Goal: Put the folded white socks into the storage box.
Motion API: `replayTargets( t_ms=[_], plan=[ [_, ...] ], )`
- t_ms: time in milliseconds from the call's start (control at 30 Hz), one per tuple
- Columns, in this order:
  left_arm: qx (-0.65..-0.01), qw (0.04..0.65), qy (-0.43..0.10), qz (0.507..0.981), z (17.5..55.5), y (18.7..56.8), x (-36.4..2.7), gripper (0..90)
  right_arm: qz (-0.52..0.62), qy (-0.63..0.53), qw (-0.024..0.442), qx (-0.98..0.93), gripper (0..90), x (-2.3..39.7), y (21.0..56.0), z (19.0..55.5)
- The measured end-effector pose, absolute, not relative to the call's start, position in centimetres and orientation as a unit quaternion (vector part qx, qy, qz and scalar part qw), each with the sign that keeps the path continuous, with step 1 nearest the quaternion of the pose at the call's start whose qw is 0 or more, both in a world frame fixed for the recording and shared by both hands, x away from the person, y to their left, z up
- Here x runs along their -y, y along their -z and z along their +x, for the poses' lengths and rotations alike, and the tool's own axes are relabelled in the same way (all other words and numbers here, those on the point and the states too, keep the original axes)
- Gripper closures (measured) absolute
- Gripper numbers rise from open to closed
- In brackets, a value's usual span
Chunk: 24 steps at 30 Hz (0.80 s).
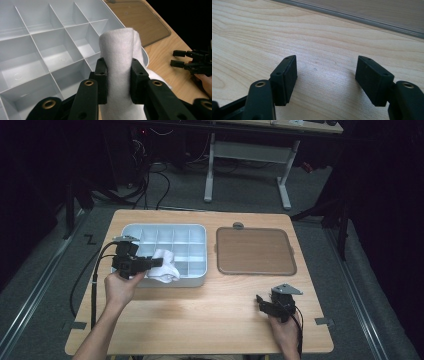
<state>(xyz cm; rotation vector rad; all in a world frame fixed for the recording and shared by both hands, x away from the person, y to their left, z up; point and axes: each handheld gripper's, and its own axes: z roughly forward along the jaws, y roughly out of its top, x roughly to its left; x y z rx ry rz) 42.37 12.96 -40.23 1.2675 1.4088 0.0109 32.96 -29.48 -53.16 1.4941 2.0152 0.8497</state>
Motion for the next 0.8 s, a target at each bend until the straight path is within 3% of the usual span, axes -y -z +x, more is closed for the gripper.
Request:
replayTargets(
  t_ms=[800],
  plan=[
    [-0.614,0.575,-0.003,0.541,45.2,41.5,-12.1,72.5,0.548,-0.311,0.244,-0.737,34.3,29.5,53.2,33.0]
  ],
)
